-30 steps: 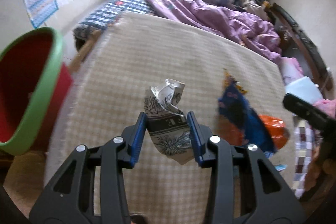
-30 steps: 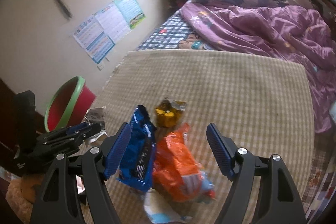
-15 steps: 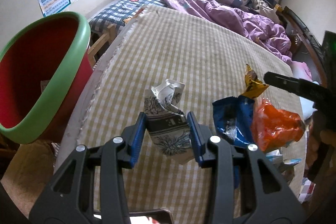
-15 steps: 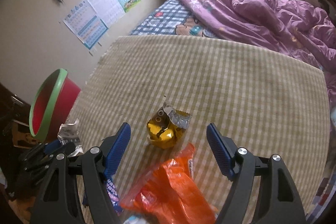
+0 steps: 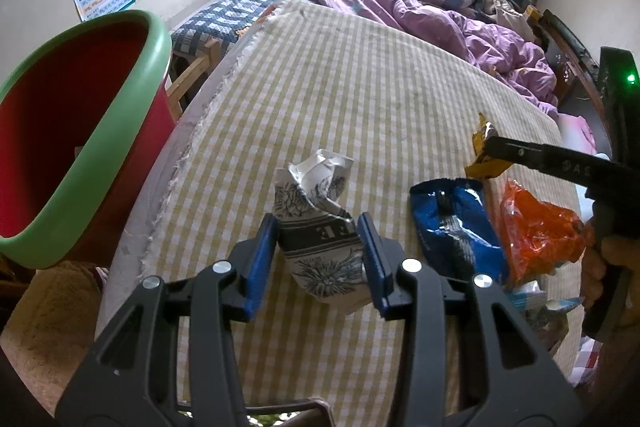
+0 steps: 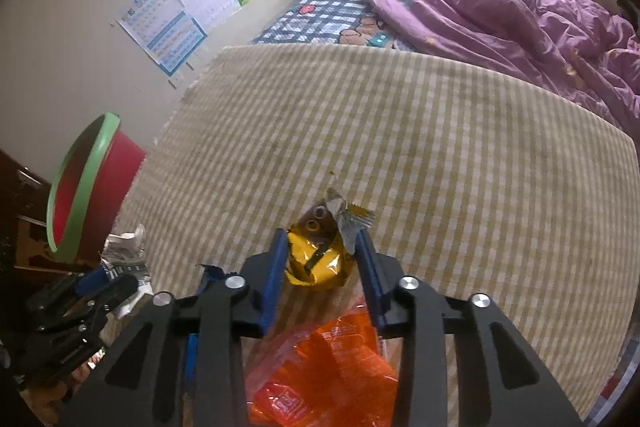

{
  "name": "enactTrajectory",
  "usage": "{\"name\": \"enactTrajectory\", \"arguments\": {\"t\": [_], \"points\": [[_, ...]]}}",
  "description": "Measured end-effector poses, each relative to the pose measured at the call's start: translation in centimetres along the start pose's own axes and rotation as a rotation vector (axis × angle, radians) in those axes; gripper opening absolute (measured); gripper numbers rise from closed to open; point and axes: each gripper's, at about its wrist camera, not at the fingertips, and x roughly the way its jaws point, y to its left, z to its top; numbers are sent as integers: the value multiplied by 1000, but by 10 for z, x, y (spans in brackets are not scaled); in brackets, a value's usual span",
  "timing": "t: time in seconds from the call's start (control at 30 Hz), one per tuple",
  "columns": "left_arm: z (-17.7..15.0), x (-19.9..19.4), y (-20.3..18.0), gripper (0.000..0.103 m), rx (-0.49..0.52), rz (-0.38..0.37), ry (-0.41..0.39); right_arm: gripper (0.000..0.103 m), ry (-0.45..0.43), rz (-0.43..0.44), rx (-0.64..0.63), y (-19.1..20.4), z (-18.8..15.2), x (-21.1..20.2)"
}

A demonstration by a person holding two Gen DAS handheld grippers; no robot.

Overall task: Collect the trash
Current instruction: 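Grasp the white-grey wrapper with the left tool while the right tool grasps the yellow wrapper, then carry both wrappers over the red bucket and open both tools to drop them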

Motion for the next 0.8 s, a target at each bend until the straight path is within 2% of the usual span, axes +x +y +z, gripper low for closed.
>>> {"name": "enactTrajectory", "arguments": {"t": [0.33,0.6,0.8], "points": [[2,-6,0,37,4,0,-25,30,-95,55,42,1,-4,-36],[7,-28,-3,37,19,10,-99,30,-201,51,-5,26,-8,-69],[10,-49,3,37,8,43,-162,30,-211,87,-30,44,-12,-72]]}}
